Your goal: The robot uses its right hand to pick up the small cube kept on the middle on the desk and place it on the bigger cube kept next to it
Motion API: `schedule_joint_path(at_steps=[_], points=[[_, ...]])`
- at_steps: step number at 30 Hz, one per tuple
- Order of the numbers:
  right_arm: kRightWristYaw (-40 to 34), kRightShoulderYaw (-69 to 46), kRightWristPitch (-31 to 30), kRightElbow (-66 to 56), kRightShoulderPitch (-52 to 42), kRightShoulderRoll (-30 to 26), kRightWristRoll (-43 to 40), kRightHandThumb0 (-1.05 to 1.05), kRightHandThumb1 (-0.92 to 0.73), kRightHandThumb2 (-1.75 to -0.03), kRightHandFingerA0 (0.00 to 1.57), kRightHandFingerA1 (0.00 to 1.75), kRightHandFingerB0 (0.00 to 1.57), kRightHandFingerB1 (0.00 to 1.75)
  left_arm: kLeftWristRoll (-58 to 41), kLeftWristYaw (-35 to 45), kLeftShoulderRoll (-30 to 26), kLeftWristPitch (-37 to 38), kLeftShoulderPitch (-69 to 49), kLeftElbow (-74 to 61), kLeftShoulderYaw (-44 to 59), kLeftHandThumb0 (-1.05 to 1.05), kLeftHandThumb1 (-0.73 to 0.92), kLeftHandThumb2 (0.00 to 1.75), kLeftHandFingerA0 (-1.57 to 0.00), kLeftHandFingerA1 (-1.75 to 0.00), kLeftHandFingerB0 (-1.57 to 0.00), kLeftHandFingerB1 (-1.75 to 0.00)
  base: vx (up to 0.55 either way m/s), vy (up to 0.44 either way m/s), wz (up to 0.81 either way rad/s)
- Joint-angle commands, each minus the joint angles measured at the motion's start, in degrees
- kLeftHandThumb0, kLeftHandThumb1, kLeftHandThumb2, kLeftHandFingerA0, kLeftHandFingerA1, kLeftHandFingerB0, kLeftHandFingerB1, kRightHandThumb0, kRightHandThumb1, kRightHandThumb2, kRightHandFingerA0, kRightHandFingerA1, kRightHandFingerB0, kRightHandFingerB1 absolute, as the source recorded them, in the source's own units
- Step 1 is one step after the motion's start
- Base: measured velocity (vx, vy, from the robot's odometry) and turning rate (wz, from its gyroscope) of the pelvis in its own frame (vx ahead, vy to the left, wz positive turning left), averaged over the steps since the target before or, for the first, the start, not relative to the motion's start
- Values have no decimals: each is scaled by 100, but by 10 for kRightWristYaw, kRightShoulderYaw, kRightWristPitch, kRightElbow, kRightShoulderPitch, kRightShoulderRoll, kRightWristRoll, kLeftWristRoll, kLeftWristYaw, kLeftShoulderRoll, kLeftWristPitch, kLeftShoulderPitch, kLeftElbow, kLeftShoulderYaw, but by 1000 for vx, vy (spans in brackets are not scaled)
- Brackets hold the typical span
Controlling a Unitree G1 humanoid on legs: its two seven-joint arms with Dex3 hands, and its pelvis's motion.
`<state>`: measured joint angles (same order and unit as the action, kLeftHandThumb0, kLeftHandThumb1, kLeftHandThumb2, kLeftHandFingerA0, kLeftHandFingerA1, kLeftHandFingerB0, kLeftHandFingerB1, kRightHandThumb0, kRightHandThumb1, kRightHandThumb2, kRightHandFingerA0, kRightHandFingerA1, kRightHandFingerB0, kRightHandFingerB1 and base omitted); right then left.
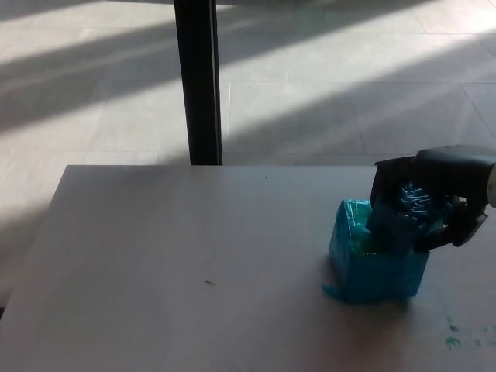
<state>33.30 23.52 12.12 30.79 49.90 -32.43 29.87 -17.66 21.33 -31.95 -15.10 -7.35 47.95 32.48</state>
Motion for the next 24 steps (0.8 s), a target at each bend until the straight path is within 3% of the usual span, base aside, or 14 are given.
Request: schedule_joint_path(at_steps=[1,3,4,6,7,8,9,10,11,12,13,22,23,24], points=[[-36,2,-5,13,13,25,20,-27,-73,-74,74,172,65,140,0,-2,-12,3,2,10,-1,-89,92,71,-32,-49,-26,-38,0,0,0],[-41,0,0,18,15,30,20,-30,-74,-71,75,171,64,146,2,2,-13,12,2,16,-4,-91,92,72,-31,-49,-25,-37,0,0,0],[-44,0,2,17,14,32,21,-30,-74,-71,72,168,65,134,7,-1,-13,18,3,15,-8,-89,92,72,-31,-49,-25,-38,0,0,0],[-42,-4,-8,16,14,42,15,-25,-71,-73,80,166,64,138,-1,3,-14,4,3,14,-4,-90,92,71,-30,-47,-25,-37,0,0,0],[-45,-4,-7,11,12,44,17,-26,-72,-73,71,148,64,78,0,2,-15,5,3,14,-4,-90,92,71,-30,-47,-25,-37,0,0,0],[-34,-2,-16,-1,11,42,22,-30,-71,-65,67,122,61,56,-3,2,-14,0,3,11,-2,-89,92,71,-31,-47,-25,-37,0,0,0],[-19,0,-19,-14,9,37,21,-39,-68,-60,69,85,45,41,-5,0,-14,-4,3,9,-1,-89,92,70,-31,-48,-25,-37,0,0,0],[-3,1,-19,-21,8,32,19,-44,-64,-59,58,64,28,34,-3,2,-14,-1,3,10,-3,-89,92,72,-31,-48,-24,-37,0,0,0],[12,6,-28,-29,9,28,23,-50,-61,-59,30,50,12,30,-1,1,-14,1,3,11,-3,-89,91,72,-32,-48,-25,-37,0,0,0],[33,21,-42,-42,12,19,44,-75,-43,-79,0,14,0,12,0,-1,-14,5,3,12,-4,-89,91,73,-31,-48,-24,-37,0,0,0],[46,35,-47,-54,13,8,64,-84,-47,-79,0,4,0,3,1,0,-13,8,2,11,-4,-90,92,72,-30,-49,-24,-37,0,0,0],[121,69,-86,-85,26,-25,95,-79,-47,-82,0,21,0,0,-2,-3,-13,-1,1,2,-1,-88,92,71,-32,-48,-25,-37,0,0,0],[123,76,-91,-86,30,-28,108,-78,-47,-80,0,23,0,0,-3,-7,-12,-5,-2,-8,0,-78,71,117,-36,-62,-9,-44,0,0,0],[125,78,-94,-87,31,-29,110,-77,-46,-80,0,23,0,0,-3,-6,-12,-3,0,-5,0,-89,92,71,-36,-48,-27,-37,0,0,0]])
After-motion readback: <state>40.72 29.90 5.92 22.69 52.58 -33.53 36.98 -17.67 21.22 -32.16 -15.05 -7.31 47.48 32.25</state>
